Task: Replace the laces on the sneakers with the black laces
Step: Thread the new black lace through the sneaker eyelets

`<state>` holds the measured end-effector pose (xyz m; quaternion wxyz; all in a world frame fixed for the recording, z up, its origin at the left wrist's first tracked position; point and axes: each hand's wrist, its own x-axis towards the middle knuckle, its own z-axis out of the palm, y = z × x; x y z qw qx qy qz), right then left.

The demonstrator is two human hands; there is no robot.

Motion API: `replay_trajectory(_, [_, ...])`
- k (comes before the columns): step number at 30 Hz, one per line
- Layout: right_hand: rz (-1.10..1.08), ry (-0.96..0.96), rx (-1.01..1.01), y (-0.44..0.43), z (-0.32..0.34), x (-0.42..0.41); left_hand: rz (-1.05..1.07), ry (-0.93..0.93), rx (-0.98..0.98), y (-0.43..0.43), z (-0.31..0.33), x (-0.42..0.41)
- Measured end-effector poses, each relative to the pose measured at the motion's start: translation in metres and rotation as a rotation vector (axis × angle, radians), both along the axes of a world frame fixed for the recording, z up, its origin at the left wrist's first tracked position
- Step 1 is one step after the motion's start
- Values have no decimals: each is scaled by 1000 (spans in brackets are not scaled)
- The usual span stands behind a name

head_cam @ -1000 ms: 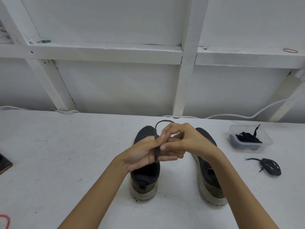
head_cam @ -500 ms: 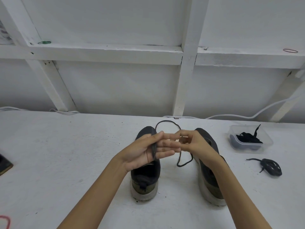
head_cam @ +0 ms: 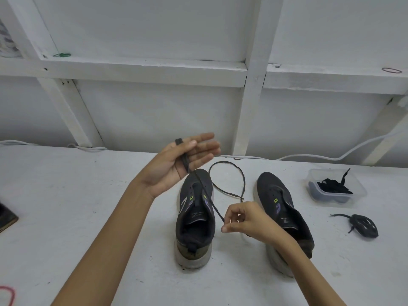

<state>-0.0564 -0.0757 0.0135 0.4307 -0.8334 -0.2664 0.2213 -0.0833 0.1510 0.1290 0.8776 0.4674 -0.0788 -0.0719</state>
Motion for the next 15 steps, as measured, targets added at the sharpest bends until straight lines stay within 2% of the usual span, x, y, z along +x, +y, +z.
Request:
replay_trajectory(5, [5, 75, 51, -6, 5, -9, 73, -6, 57, 15, -6, 14])
replay_trajectory(9, [143, 68, 42, -6, 24, -15, 78, 20, 92, 17, -17, 22])
replay_trajectory(15, [340, -61, -37, 0, 58, -25, 49, 49, 178, 8, -32, 25])
